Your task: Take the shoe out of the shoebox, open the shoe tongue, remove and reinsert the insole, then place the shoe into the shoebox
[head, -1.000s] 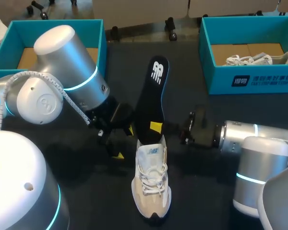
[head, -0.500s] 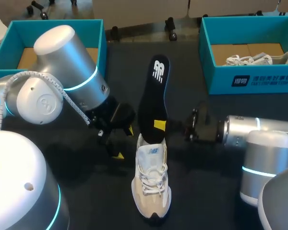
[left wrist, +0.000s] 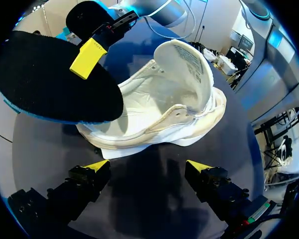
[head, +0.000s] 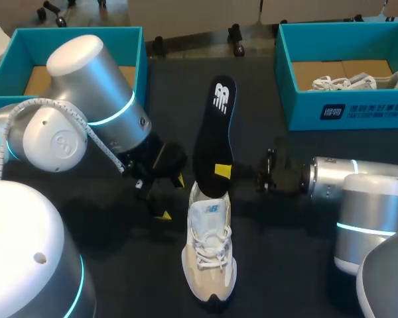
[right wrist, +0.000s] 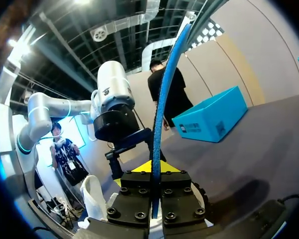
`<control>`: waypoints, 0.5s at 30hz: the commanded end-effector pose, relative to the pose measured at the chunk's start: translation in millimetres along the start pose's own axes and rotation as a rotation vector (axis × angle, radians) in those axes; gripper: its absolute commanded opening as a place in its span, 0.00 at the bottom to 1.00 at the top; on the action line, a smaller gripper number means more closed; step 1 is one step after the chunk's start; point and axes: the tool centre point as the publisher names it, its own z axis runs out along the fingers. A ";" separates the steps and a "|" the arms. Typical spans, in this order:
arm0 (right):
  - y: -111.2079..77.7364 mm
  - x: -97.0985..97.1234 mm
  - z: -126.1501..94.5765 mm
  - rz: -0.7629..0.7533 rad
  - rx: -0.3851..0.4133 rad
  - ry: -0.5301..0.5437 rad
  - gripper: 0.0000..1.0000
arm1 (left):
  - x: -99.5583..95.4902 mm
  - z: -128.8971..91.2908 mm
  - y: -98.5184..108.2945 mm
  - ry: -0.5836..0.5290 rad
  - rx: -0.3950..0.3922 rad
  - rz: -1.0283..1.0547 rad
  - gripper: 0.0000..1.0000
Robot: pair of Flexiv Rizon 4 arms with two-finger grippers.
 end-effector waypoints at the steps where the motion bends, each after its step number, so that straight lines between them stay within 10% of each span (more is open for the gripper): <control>1: -1.0 -0.4 0.5 0.000 0.001 0.001 0.00 | -2.4 1.7 -2.8 -0.011 -0.002 -0.019 1.00; 15: -7.9 1.2 -1.8 0.001 -0.005 -0.001 0.00 | -10.3 6.9 -10.7 -0.050 -0.042 -0.080 1.00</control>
